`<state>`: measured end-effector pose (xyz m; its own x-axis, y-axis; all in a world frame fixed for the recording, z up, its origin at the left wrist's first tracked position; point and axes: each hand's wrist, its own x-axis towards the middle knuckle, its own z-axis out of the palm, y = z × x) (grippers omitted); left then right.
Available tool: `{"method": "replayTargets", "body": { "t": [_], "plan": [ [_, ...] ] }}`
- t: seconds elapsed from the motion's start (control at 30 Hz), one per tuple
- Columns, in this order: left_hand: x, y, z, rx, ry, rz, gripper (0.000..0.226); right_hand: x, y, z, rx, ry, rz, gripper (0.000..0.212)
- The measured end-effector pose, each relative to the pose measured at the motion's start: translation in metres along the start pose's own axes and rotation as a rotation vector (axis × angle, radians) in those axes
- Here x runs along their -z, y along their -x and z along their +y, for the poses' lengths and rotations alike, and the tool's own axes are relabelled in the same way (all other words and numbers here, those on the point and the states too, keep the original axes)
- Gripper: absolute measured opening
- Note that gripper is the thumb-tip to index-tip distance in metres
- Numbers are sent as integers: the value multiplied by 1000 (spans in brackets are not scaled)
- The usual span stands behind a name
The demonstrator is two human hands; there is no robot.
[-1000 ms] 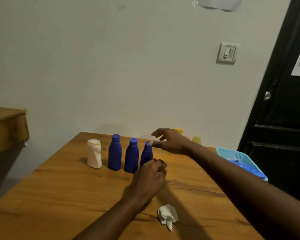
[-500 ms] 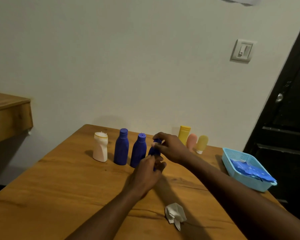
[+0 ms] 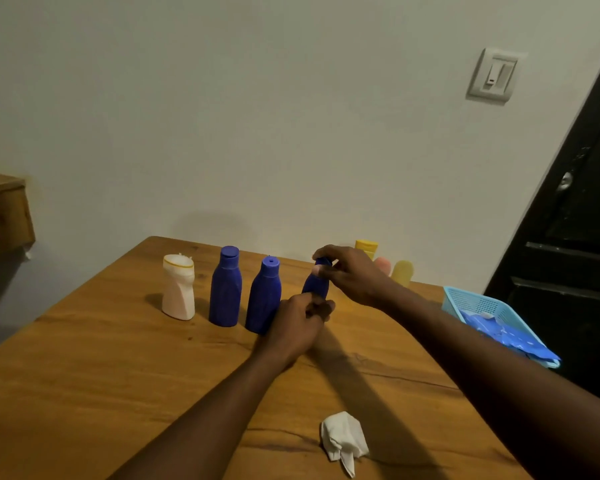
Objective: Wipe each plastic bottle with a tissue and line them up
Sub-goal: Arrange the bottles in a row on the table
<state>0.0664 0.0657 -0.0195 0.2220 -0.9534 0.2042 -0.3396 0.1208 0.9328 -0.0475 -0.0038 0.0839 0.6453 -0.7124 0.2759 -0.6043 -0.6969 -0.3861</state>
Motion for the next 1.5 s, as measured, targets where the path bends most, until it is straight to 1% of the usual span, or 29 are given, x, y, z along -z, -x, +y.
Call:
{"method": "replayTargets", "body": {
  "t": [0.17, 0.3, 0.57, 0.73, 1.03, 1.23, 1.5],
  "plan": [
    [-11, -35, -7, 16, -48, -33, 11, 17, -33, 19, 23, 10, 61, 29],
    [-19, -66, -13, 28, -100, 5, 14, 27, -67, 39, 34, 22, 86, 28],
    [-38, -107, -28, -21, -202, 70, 14, 22, -116, 79, -16, 89, 81, 32],
    [-49, -113, -33, -34, -219, 84, 13, 12, -129, 92, -19, 115, 52, 31],
    [-52, -105, -33, -79, -302, 51, 19, 3, -129, 91, -58, 169, -14, 32],
    [-51, -100, -32, -73, -308, 69, 15, 4, -127, 89, -77, 193, -20, 32],
    [-50, -99, -31, -69, -314, 80, 17, 2, -127, 88, -95, 206, -32, 41]
  ]
}}
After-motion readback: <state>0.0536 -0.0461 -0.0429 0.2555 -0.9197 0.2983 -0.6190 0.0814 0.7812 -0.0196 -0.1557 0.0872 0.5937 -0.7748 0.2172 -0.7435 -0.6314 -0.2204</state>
